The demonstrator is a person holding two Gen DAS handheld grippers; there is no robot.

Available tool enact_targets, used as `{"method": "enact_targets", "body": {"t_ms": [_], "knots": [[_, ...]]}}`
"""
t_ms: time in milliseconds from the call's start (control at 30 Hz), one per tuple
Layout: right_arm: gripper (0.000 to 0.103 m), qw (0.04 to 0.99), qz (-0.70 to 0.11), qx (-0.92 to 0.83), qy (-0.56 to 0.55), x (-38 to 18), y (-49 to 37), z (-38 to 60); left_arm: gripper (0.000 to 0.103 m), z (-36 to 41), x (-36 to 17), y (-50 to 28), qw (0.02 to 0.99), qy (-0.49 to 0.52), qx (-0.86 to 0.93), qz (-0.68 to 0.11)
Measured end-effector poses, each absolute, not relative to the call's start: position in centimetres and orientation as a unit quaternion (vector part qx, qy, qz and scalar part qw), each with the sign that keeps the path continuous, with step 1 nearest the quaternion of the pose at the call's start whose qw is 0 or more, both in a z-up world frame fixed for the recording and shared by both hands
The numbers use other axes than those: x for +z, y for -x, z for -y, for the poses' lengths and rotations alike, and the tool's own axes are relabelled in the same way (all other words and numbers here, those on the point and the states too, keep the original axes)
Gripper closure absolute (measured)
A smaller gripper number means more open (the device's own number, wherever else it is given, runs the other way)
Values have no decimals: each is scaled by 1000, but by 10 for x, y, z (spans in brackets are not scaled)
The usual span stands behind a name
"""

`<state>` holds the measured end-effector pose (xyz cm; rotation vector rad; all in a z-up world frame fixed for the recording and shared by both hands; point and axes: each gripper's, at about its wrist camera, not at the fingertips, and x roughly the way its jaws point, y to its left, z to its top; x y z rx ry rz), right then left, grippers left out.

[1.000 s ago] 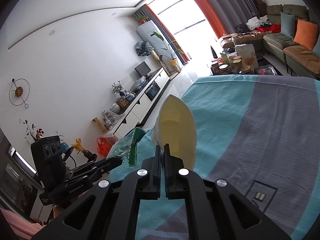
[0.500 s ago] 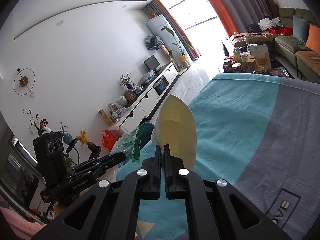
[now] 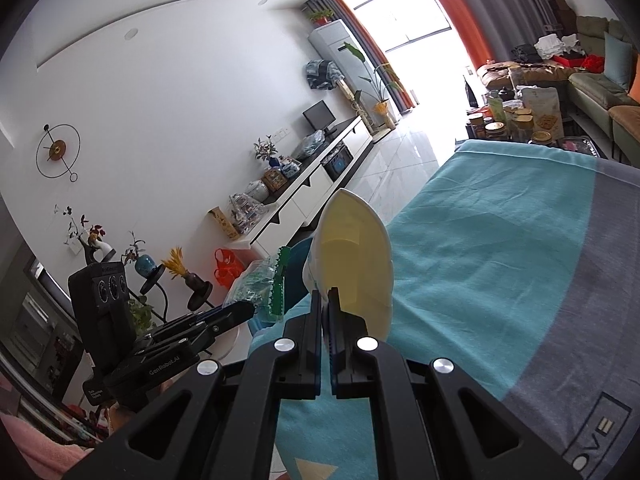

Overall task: Collect trash
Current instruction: 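Lift the wrapper and paper cup off the bed toward the teal bin, then lower the held wrapper and paper cup into the teal bin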

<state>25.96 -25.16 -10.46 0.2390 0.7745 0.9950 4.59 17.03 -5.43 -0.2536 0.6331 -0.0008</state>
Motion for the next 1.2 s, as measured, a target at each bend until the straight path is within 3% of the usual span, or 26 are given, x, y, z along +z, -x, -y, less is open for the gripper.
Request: {"method": "enact_targets", "body": {"t_ms": [1200], "knots": [[101,772,-381,503,-77,-109,-262,186,87,-207,-52,-28,940,143,65,-302]]}}
